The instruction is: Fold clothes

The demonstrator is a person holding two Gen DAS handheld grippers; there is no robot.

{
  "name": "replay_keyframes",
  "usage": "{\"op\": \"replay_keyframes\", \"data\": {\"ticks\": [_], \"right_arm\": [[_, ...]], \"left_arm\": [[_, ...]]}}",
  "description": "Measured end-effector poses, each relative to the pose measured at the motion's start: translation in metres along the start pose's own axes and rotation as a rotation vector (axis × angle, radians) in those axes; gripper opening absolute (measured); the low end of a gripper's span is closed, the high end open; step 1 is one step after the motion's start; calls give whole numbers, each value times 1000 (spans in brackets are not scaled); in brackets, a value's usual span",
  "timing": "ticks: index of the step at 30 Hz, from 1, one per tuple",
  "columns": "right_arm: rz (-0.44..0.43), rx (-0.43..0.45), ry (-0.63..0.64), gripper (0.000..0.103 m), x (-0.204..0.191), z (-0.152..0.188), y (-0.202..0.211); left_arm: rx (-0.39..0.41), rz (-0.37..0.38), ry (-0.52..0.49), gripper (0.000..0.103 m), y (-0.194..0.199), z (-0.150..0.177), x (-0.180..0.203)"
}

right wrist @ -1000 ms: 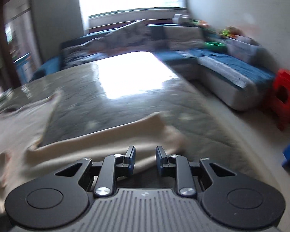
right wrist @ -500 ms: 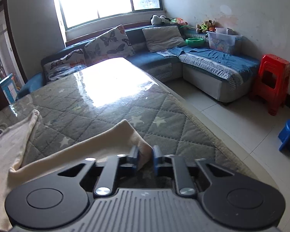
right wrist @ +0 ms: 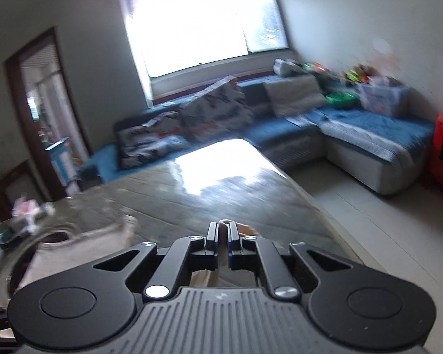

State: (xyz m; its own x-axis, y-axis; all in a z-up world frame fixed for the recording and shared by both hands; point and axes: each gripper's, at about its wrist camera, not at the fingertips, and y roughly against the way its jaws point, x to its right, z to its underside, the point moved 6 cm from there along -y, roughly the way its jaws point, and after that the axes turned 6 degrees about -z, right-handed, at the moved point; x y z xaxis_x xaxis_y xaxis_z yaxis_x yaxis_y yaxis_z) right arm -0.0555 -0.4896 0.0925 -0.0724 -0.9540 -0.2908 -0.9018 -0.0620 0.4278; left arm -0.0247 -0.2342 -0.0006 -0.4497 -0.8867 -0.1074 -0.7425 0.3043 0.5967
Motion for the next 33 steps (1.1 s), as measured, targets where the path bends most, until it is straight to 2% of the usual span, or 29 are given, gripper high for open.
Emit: {"op": "replay_keyframes", "data": {"ticks": [6, 11, 17, 21, 27, 28, 30, 33], "right_arm": [[-154, 14, 99, 5, -66, -19, 12], [-329, -11, 190, 5, -140, -26, 7], [-488, -68, 297, 5, -225, -10, -10], [-575, -132, 336, 5, -272, 18, -29], [-663, -268, 374, 5, -308, 65, -49], [-672, -284, 379, 9, -311, 70, -49], [-688, -316, 390, 10, -315, 80, -51], [-680, -306, 392, 11, -303, 76, -43]], "left_arm": [[18, -44, 48, 25, 16, 8, -29], [19, -86, 86, 27, 29, 23, -52], [22, -131, 142, 27, 47, 39, -76], [17, -164, 178, 27, 56, 50, -91], [-1, -194, 211, 27, 63, 61, -104], [-3, -197, 212, 27, 64, 62, -105], [-2, -201, 214, 27, 65, 61, -107], [4, -200, 216, 27, 66, 59, -107]]}}
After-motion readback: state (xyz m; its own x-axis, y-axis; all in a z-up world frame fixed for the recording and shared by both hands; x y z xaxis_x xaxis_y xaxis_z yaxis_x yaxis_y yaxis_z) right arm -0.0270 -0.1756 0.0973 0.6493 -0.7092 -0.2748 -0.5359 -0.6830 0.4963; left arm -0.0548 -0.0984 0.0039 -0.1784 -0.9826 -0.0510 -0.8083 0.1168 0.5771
